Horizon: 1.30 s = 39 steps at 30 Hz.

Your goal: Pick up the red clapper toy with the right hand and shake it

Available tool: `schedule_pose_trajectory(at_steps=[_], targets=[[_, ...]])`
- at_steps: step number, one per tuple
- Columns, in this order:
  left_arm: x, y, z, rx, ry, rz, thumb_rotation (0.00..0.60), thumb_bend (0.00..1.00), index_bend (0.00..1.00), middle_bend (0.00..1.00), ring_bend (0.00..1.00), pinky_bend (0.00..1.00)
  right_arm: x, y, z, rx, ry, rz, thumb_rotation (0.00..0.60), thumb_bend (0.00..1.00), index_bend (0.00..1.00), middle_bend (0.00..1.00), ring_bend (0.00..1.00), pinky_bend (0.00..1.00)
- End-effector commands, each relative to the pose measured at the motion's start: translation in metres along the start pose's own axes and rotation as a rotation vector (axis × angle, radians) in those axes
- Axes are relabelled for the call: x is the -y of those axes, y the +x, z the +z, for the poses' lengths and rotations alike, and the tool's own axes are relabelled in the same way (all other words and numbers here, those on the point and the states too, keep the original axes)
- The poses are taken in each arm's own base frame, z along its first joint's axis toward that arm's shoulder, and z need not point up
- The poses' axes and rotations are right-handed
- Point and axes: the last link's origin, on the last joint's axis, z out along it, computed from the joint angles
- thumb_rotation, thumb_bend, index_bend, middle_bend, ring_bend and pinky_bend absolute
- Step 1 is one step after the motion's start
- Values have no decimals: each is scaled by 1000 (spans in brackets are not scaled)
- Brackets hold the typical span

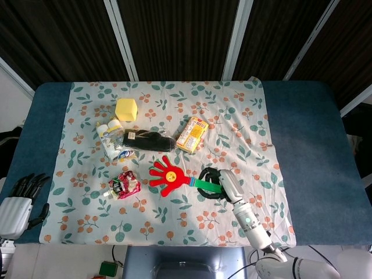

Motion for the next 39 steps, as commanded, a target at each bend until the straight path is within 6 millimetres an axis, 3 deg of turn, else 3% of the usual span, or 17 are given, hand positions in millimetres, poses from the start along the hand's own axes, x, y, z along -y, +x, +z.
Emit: schedule_pose_trajectory(at_steps=[1, 6, 11, 14, 19, 25, 28, 34, 39], targets=[[0, 0, 0, 0, -1, 1, 600, 474, 137, 92, 48, 111, -9, 1, 4, 51, -58, -107, 600, 577, 916, 879, 890, 902], [0, 0, 0, 0, 0, 0, 600, 473, 137, 93, 48, 111, -15, 2, 9, 85, -101, -215, 600, 577, 789, 855, 791, 804], [1, 0, 0, 2, -1, 0, 600, 473, 137, 92, 48, 111, -22, 4, 8, 134, -143, -288, 600, 518, 364, 486, 429, 480], [1, 1, 0, 1, -4, 0, 600, 473, 137, 93, 48, 111, -27, 9, 6, 187, -189, -325, 600, 449, 188, 314, 266, 344], [1, 1, -1, -1, -4, -1, 600, 473, 137, 93, 48, 111, -29, 21, 2, 233, -223, -384, 600, 396, 76, 148, 146, 244], [1, 1, -1, -5, -3, 0, 600, 474, 137, 94, 48, 111, -15, 53, -17, 161, -164, -491, 600, 321, 0, 18, 17, 99], [1, 2, -2, -12, -3, -1, 600, 473, 135, 94, 48, 111, -5, 77, -45, 75, -114, -611, 600, 276, 0, 0, 0, 25], [1, 4, -3, -41, -5, 1, 600, 472, 89, 91, 48, 109, 5, 127, -135, -152, -128, -787, 600, 268, 0, 0, 0, 0], [-1, 1, -2, -49, 0, 29, 600, 472, 81, 91, 44, 91, -3, 159, -206, -334, -242, -879, 600, 267, 0, 0, 0, 0]])
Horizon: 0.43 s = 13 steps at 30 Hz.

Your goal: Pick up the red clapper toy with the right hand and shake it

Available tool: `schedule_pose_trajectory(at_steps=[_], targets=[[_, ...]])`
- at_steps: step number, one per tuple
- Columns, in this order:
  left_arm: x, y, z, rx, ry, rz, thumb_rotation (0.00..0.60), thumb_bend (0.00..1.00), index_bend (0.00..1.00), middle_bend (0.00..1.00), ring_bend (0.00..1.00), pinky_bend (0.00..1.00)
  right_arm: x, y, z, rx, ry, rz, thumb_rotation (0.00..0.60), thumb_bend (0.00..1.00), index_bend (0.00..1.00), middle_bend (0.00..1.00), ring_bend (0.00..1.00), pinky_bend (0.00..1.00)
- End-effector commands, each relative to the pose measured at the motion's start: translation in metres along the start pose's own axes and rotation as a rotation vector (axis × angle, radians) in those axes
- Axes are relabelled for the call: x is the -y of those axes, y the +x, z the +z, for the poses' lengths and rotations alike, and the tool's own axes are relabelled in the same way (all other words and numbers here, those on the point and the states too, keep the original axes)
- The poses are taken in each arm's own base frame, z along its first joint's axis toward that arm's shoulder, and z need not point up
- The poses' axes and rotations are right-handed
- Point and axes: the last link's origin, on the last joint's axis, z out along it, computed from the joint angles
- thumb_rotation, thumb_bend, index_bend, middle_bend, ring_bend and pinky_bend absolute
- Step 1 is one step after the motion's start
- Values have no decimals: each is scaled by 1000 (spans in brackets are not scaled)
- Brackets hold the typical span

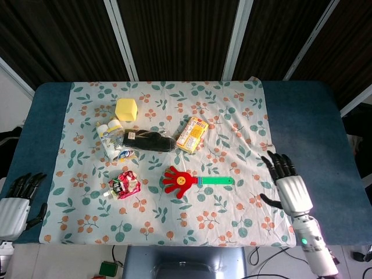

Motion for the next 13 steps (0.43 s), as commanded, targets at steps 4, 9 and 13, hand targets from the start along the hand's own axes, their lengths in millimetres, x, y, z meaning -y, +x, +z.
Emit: schedule_pose_trajectory(at_steps=[4, 9, 13], targets=[[-4, -3, 0, -17, 3, 34, 600, 471, 81, 91, 38, 83, -50, 33, -76, -103, -165, -150, 600, 267, 0, 0, 0, 0], [-6, -4, 0, -22, 6, 42, 600, 470, 81, 87, 29, 83, -55, 31, -70, -72, -172, -132, 600, 267, 0, 0, 0, 0], [-4, -4, 2, -26, 16, 43, 600, 469, 80, 85, 29, 83, -59, 31, -67, -60, -180, -136, 600, 267, 0, 0, 0, 0]])
